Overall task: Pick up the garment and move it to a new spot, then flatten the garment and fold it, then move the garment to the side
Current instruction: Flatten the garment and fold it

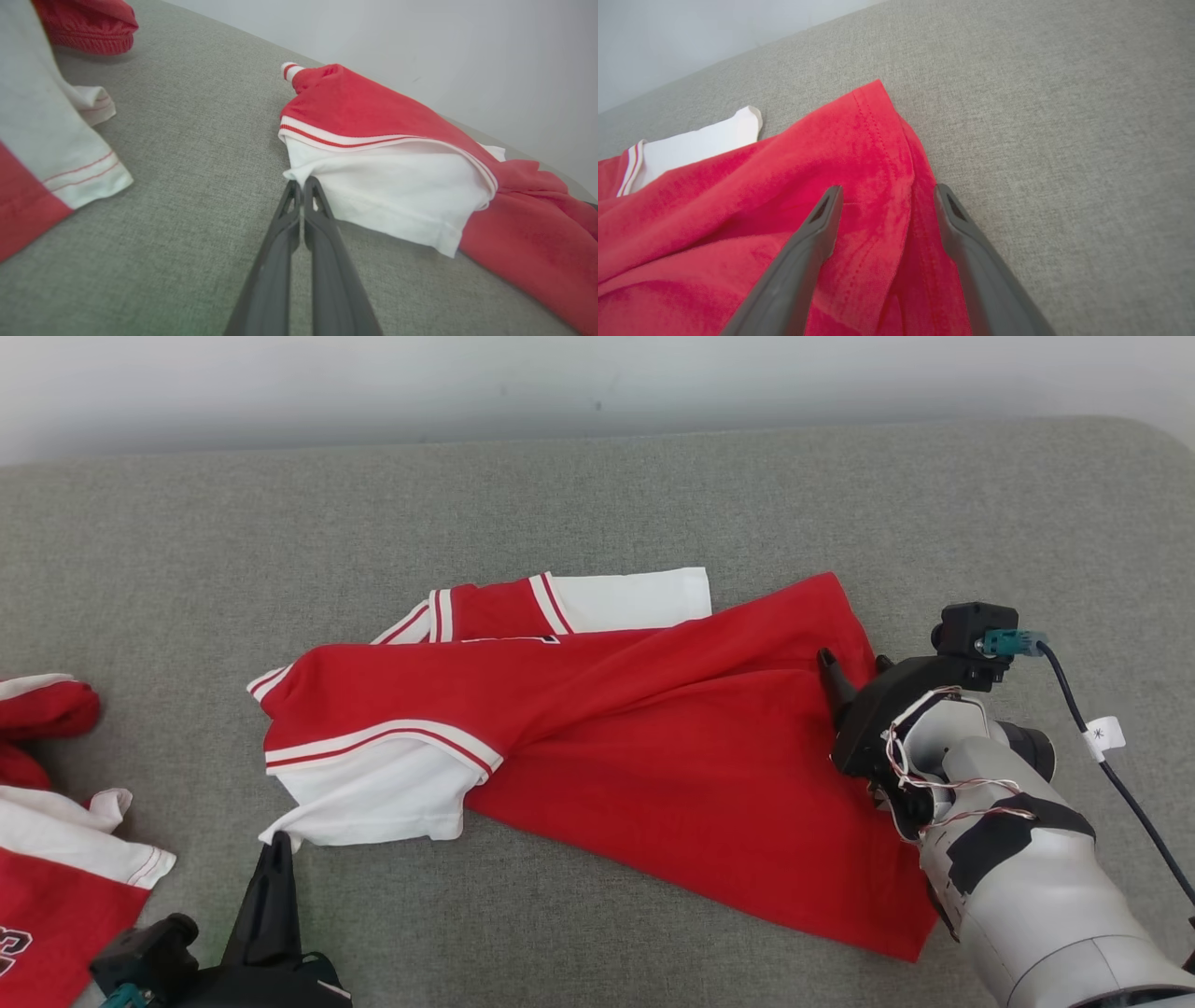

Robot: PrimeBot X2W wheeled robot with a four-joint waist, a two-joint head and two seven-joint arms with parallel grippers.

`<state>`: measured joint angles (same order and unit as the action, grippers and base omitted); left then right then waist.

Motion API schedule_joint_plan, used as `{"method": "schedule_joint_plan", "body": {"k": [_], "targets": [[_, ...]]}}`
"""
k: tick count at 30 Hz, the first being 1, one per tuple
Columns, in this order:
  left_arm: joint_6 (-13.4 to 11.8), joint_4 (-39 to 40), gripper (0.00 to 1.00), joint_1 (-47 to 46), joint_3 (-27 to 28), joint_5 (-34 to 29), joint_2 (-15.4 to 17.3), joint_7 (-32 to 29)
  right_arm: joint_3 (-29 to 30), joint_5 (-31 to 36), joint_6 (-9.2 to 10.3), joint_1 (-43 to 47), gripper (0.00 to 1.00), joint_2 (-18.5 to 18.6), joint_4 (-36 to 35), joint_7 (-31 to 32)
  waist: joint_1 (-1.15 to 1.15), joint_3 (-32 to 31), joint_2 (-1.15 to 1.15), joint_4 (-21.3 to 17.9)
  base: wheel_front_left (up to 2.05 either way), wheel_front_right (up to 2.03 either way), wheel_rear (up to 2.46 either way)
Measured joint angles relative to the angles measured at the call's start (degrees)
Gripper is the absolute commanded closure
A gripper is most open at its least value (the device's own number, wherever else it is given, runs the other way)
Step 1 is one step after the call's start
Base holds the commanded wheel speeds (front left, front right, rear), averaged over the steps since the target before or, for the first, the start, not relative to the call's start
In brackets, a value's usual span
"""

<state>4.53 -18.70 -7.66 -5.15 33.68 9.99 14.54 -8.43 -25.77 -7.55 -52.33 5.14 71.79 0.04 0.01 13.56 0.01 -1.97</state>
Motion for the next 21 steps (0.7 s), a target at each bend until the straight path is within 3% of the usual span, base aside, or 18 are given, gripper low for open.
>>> {"method": "schedule_joint_plan", "body": {"k": [3, 4, 5, 7, 8, 9, 10, 21], "targets": [[0.0, 0.0, 1.00, 0.0, -0.3, 0.0, 0.0, 0.0, 0.1, 1.1, 0.00, -0.8, 0.00, 0.1, 0.9, 1.0, 0.00, 0.0, 0.00, 0.2, 0.00, 0.00, 0.00], [0.0, 0.0, 1.00, 0.0, -0.4, 0.0, 0.0, -0.1, 0.1, 1.3, 0.00, -0.9, 0.06, 0.1, 1.1, 1.2, 0.00, 0.0, 0.00, 0.3, 0.00, 0.00, 0.00], [0.0, 0.0, 1.00, -0.1, -0.4, 0.0, 0.0, -0.1, 0.2, 1.8, 0.00, -1.0, 0.27, 0.1, 1.3, 1.3, 0.00, 0.0, 0.00, 0.3, 0.00, 0.00, 0.00], [-0.1, 0.0, 1.00, -0.1, -0.5, 0.0, 0.0, -0.1, 0.3, 2.1, 0.00, -1.1, 0.57, 0.1, 1.5, 1.4, 0.00, -0.1, 0.00, 0.3, 0.00, 0.00, 0.00], [-0.1, -0.1, 1.00, -0.2, -0.5, 0.0, 0.0, -0.1, 0.4, 2.4, 0.00, -1.2, 0.64, 0.0, 1.5, 1.5, 0.00, -0.1, 0.00, 0.3, 0.00, 0.00, 0.00], [-0.1, -0.1, 1.00, -0.2, -0.5, 0.0, 0.0, -0.1, 0.5, 2.8, 0.00, -1.4, 0.87, 0.0, 1.6, 1.6, -0.01, -0.2, 0.00, 0.3, 0.00, 0.00, 0.00], [-0.2, -0.2, 1.00, -0.3, -0.5, 0.0, 0.0, -0.1, 0.6, 3.2, 0.00, -1.5, 1.00, -0.1, 1.7, 1.6, 0.00, -0.3, 0.00, 0.3, 0.00, 0.00, 0.00], [0.4, 0.2, 1.00, -0.6, 0.5, 2.4, -0.7, 0.0, 1.8, 5.0, 0.00, -1.4, 1.00, -0.6, 1.9, -1.4, -0.01, -3.4, 0.00, -0.2, 0.00, 0.00, 0.00]]}}
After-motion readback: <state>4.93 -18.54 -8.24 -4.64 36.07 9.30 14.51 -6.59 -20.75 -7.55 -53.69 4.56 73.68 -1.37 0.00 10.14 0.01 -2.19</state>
